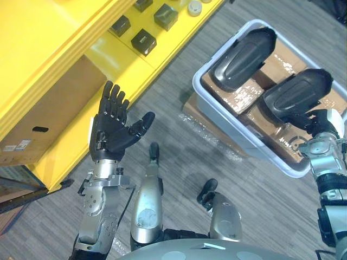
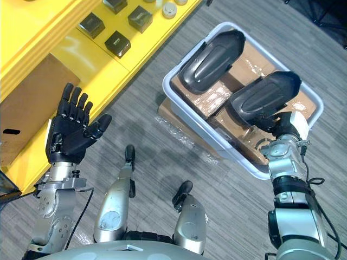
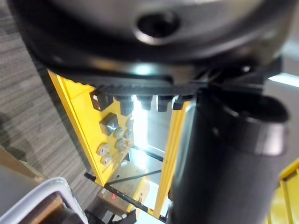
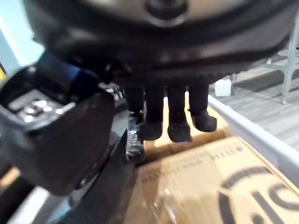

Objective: Walk over and take three plastic housings, then place them on the shelf

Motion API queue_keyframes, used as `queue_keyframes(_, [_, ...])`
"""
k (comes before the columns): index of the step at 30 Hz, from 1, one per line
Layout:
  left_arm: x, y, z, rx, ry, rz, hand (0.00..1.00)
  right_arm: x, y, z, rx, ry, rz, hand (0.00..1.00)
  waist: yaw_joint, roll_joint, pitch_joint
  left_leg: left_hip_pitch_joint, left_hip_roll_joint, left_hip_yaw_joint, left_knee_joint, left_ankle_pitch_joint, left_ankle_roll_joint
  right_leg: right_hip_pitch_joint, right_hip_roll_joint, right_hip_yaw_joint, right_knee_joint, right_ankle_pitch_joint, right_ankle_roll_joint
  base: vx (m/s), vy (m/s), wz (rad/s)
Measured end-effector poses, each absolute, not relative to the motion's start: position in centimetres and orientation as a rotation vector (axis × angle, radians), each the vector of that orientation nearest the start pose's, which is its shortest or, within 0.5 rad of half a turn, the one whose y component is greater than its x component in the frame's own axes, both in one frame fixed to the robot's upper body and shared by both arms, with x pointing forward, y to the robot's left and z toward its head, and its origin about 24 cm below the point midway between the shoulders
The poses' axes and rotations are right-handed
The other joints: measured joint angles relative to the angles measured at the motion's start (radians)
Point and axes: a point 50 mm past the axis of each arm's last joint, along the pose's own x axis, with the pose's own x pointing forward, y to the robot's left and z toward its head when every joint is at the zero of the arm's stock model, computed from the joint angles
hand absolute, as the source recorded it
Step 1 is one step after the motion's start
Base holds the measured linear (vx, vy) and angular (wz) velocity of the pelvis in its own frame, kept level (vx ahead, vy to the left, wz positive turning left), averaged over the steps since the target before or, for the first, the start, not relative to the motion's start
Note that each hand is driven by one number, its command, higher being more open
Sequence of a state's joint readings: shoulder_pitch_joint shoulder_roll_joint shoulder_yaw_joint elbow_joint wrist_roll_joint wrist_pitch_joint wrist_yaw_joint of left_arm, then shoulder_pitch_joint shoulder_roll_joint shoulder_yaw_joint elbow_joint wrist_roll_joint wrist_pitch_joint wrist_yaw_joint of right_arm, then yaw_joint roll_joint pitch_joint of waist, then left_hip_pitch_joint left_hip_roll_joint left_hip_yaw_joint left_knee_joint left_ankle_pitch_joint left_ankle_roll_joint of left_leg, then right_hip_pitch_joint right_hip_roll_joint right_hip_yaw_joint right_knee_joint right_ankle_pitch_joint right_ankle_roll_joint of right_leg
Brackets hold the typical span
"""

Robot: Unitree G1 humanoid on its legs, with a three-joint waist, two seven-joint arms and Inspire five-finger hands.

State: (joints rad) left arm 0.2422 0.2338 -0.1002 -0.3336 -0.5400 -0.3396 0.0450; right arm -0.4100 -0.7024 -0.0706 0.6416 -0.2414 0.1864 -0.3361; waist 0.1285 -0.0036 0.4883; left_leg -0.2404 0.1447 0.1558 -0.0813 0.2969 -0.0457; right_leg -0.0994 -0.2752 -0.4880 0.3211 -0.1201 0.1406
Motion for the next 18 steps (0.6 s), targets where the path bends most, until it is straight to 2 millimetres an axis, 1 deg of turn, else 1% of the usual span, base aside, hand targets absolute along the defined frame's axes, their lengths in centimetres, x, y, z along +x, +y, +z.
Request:
queue_keyframes(1, [19.9, 17.7, 9.8, -0.355, -0.383, -0.043, 1.00, 29.6, -35.8, 10.7, -0.922, 0.180, -0.692, 0.00, -0.007, -0.001, -0.003, 0.009, 0.001, 0.006, 0.000, -0.015, -0.003, 0.010, 0.001, 0.002, -0.008, 0.001, 0.002, -0.02, -0.030, -0.04])
queue_keyframes(2, [20.0, 17.3, 10.1, -0.349, -0.385, -0.077, 1.00, 29.7, -35.3, 11.6, -0.954, 0.123, -0.700, 0.00, -0.022, -0.004, -0.015, 0.010, 0.002, 0.019, 0.000, -0.018, -0.006, 0.012, 0.002, 0.001, -0.014, 0.004, 0.004, -0.02, -0.025, -0.04])
queue_keyframes(3, [20.1, 17.1, 10.1, -0.345, -0.379, -0.095, 1.00, 29.7, -35.0, 11.8, -0.972, 0.103, -0.701, 0.00, -0.025, -0.005, -0.024, 0.010, 0.003, 0.027, 0.000, -0.019, -0.005, 0.012, 0.002, 0.003, -0.018, 0.006, 0.004, -0.01, -0.017, -0.09])
queue_keyframes(4, [20.4, 16.7, 10.0, -0.342, -0.349, -0.130, 1.00, 29.6, -34.6, 11.9, -1.007, 0.081, -0.703, 0.00, -0.026, -0.011, -0.047, 0.011, 0.004, 0.038, 0.000, -0.022, -0.004, 0.013, 0.005, 0.010, -0.032, 0.014, 0.006, 0.03, -0.023, -0.21])
queue_keyframes(5, [20.7, 16.3, 9.9, -0.338, -0.322, -0.160, 1.00, 29.7, -34.1, 11.7, -1.013, 0.073, -0.701, 0.00, -0.027, -0.021, -0.062, 0.024, 0.004, 0.050, 0.000, -0.024, -0.001, 0.021, 0.006, 0.021, -0.046, 0.022, 0.009, 0.03, -0.021, -0.25])
queue_keyframes(6, [20.9, 16.1, 9.9, -0.337, -0.309, -0.174, 1.00, 29.8, -33.9, 11.5, -1.013, 0.072, -0.699, 0.00, -0.028, -0.026, -0.066, 0.033, 0.004, 0.057, 0.000, -0.024, 0.002, 0.028, 0.005, 0.026, -0.052, 0.025, 0.011, 0.06, -0.032, -0.20])
queue_keyframes(8, [22.0, 15.0, 10.0, -0.316, -0.271, -0.244, 1.00, 29.9, -33.3, 10.9, -1.016, 0.073, -0.685, 0.00, -0.041, -0.032, -0.087, 0.057, 0.000, 0.069, 0.000, -0.026, -0.001, 0.058, 0.006, 0.030, -0.081, 0.038, 0.015, 0.04, -0.029, -0.11])
queue_keyframes(9, [22.3, 14.8, 10.0, -0.310, -0.263, -0.258, 1.00, 30.0, -33.2, 10.9, -1.015, 0.070, -0.682, 0.00, -0.044, -0.031, -0.092, 0.062, 0.000, 0.073, -0.001, -0.028, -0.002, 0.063, 0.007, 0.032, -0.087, 0.040, 0.016, 0.02, -0.025, -0.16])
queue_keyframes(10, [23.1, 14.6, 10.0, -0.283, -0.243, -0.280, 1.00, 30.2, -32.7, 10.8, -1.014, 0.065, -0.670, 0.00, -0.048, -0.031, -0.101, 0.077, 0.002, 0.085, -0.003, -0.034, -0.005, 0.077, 0.012, 0.043, -0.106, 0.050, 0.017, 0.01, -0.023, -0.32])
queue_keyframes(12, [24.2, 14.4, 9.5, -0.231, -0.197, -0.297, 1.00, 30.4, -31.7, 10.1, -1.023, 0.052, -0.634, 0.00, -0.060, -0.031, -0.140, 0.094, 0.005, 0.115, -0.005, -0.044, -0.007, 0.086, 0.018, 0.069, -0.145, 0.071, 0.019, 0.01, -0.016, -0.39])
queue_keyframes(14, [24.8, 14.2, 9.3, -0.232, -0.155, -0.311, 1.00, 30.6, -31.1, 9.8, -1.036, 0.046, -0.612, 0.00, -0.078, -0.029, -0.172, 0.098, 0.004, 0.132, -0.006, -0.047, -0.007, 0.091, 0.020, 0.081, -0.174, 0.089, 0.020, 0.03, -0.004, -0.26])
queue_keyframes(18, [26.7, 13.3, 8.9, -0.262, -0.064, -0.371, 1.00, 30.6, -30.9, 9.6, -1.038, 0.047, -0.602, 0.00, -0.103, -0.028, -0.191, 0.123, 0.011, 0.151, -0.007, -0.049, -0.009, 0.121, 0.033, 0.097, -0.221, 0.116, 0.016, 0.01, -0.017, -0.15])
